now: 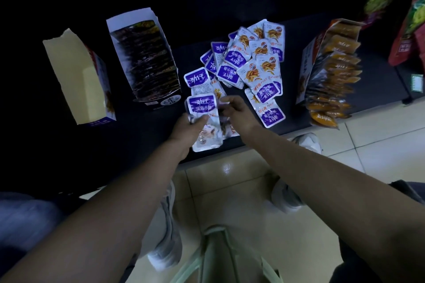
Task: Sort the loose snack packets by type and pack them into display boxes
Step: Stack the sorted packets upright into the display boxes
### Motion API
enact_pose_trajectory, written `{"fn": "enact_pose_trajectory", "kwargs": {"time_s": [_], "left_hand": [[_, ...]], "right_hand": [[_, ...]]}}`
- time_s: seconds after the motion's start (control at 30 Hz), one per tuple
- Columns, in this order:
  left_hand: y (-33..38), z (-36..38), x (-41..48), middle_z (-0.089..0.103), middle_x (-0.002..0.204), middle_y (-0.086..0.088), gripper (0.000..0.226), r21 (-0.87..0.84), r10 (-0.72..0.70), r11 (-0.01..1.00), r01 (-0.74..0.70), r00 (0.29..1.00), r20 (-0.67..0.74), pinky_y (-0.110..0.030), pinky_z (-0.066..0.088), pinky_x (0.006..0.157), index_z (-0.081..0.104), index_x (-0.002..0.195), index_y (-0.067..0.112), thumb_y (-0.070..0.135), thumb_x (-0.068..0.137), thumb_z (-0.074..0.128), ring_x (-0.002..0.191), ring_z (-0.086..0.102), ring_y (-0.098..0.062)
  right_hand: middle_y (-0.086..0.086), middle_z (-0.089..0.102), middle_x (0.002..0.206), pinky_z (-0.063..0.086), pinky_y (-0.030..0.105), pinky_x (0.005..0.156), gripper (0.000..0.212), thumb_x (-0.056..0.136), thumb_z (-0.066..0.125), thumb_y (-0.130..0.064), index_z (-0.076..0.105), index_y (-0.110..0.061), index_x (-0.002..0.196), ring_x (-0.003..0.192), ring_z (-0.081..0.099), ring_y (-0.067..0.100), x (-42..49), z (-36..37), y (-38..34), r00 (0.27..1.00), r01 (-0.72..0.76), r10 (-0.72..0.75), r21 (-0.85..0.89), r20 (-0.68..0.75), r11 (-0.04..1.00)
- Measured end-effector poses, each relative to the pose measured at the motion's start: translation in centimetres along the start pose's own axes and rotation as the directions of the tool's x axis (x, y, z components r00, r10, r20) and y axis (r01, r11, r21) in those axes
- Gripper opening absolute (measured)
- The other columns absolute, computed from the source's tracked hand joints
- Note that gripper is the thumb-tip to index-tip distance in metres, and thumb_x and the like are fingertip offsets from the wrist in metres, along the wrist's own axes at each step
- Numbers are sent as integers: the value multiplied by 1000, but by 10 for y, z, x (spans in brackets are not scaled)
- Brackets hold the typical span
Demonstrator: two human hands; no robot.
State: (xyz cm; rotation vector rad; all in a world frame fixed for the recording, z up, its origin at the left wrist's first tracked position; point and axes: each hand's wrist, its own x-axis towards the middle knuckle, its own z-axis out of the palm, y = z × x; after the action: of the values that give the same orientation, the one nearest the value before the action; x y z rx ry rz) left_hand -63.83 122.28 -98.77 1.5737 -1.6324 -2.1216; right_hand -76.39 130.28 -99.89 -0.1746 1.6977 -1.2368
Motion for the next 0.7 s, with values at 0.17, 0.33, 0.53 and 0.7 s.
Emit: {"fn": "enact_pose_trajectory", "kwargs": {"time_s": [0.17,0.33,0.53,0.7], "left_hand": [[-12,-25,8,62,107,-6,24,70,-62,995,72,988,-140,-26,40,82,58,119,12,17,96,56,98,58,-21],[-15,-27,8,62,107,-6,19,57,-90,993,100,985,-150,-29,39,83,58,114,15,18,95,56,101,57,-23],[-11,-28,4,61,108,-4,19,48,-89,994,98,983,-163,-28,38,83,56,114,16,18,95,56,100,56,-22],[-8,-32,0,63,108,-7,26,78,-93,991,107,982,-162,-29,40,80,58,119,11,20,95,57,99,58,-24]], "right_hand": [[6,52,130,38,43,100,53,87,64,-16,45,-22,136,120,49,25,15,-28,17,975,179,-198,-875,98,450],[6,54,121,33,39,99,51,81,72,-34,48,-17,122,117,47,26,8,-38,35,985,99,-160,-972,65,214],[10,67,107,53,39,83,23,86,71,-16,57,-6,102,100,63,27,13,-46,22,998,-35,61,-552,28,833],[4,66,86,54,24,65,16,92,58,-2,57,-17,85,78,63,18,-1,-53,-5,987,-61,82,-155,136,986]]}}
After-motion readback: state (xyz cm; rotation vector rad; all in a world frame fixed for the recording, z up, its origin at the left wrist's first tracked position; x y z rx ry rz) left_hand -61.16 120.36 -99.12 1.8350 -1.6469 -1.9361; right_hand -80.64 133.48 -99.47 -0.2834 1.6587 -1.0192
